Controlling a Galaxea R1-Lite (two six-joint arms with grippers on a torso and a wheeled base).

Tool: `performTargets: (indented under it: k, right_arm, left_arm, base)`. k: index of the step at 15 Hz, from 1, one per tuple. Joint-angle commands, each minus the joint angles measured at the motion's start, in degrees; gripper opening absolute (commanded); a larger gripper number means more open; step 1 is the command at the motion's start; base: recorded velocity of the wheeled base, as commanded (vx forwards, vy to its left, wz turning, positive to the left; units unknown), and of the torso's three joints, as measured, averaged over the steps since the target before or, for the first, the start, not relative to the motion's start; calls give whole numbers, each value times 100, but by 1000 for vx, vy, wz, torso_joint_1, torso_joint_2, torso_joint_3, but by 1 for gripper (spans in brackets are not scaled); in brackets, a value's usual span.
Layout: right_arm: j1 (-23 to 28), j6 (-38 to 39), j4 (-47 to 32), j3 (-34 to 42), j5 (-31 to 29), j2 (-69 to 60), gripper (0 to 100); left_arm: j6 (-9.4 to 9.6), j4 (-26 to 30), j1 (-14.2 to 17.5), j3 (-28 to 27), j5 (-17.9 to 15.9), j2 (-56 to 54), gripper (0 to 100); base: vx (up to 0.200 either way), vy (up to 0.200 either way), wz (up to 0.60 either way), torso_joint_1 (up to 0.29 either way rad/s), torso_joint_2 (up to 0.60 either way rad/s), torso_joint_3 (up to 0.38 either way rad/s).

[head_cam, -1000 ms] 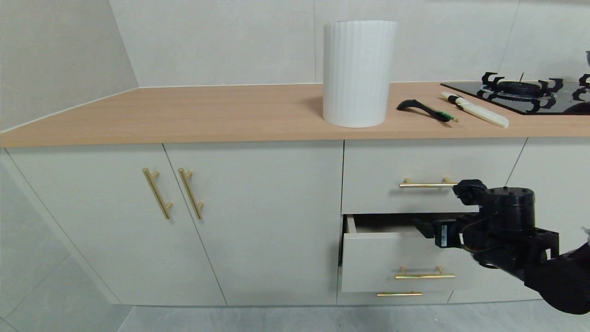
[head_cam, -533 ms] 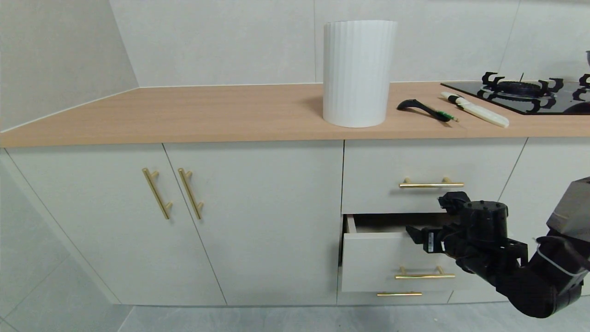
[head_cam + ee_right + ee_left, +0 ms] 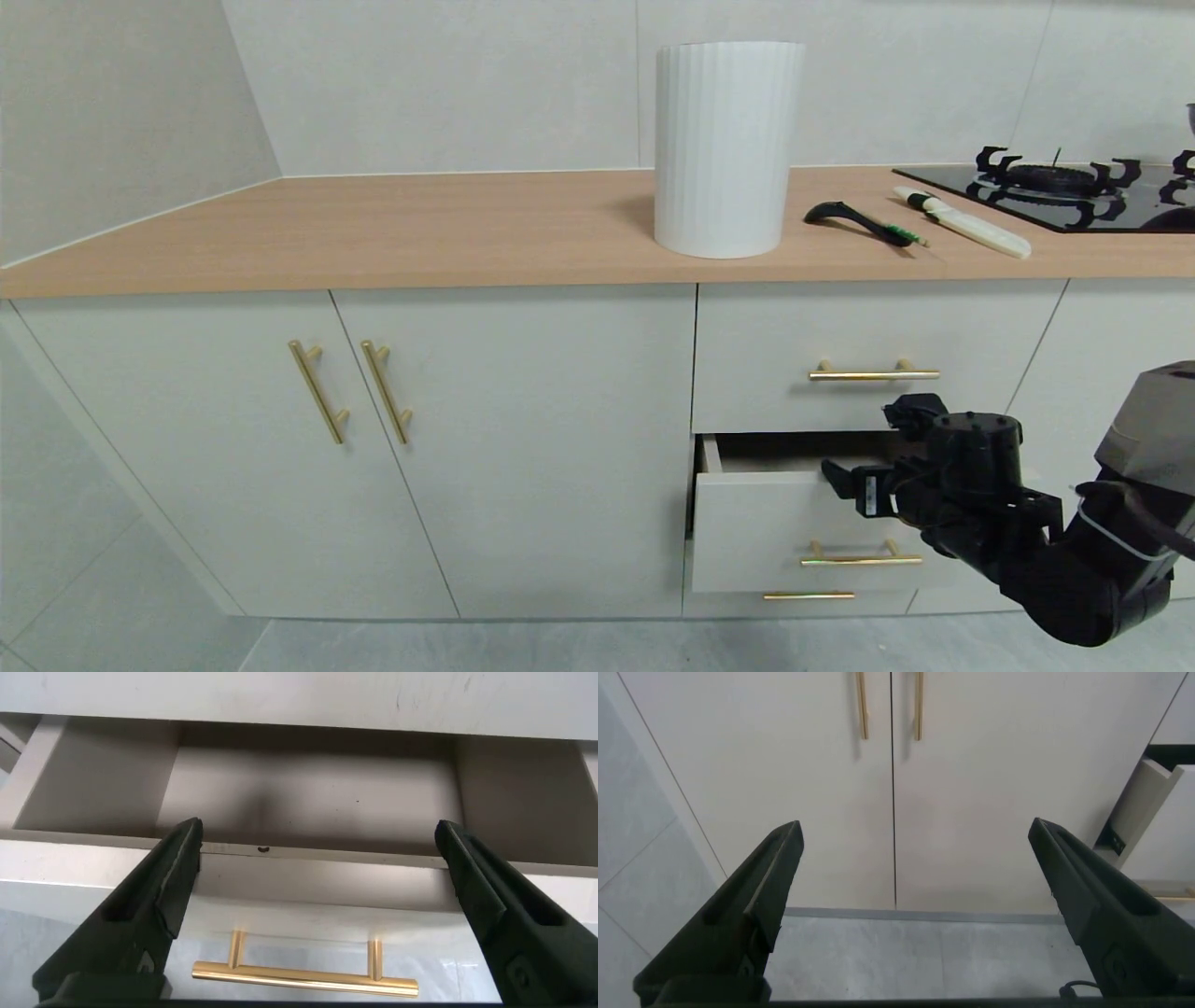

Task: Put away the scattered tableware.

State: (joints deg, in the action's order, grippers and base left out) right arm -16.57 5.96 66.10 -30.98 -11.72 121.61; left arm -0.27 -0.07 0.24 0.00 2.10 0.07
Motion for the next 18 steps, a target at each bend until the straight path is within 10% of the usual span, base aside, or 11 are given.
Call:
performTargets:
  k: [1,18]
  right_arm:
    - [-4,-7,-18,13,3,-6,100]
    - [-57,-16,-1187,118,73,-788,100]
  left_arm:
    - [0,-1,2,0,1,1,100]
    - [0,-1,2,0,1,1,100]
  base:
    - [0,0,0,0,0,0]
    - [0,0,0,0,0,0]
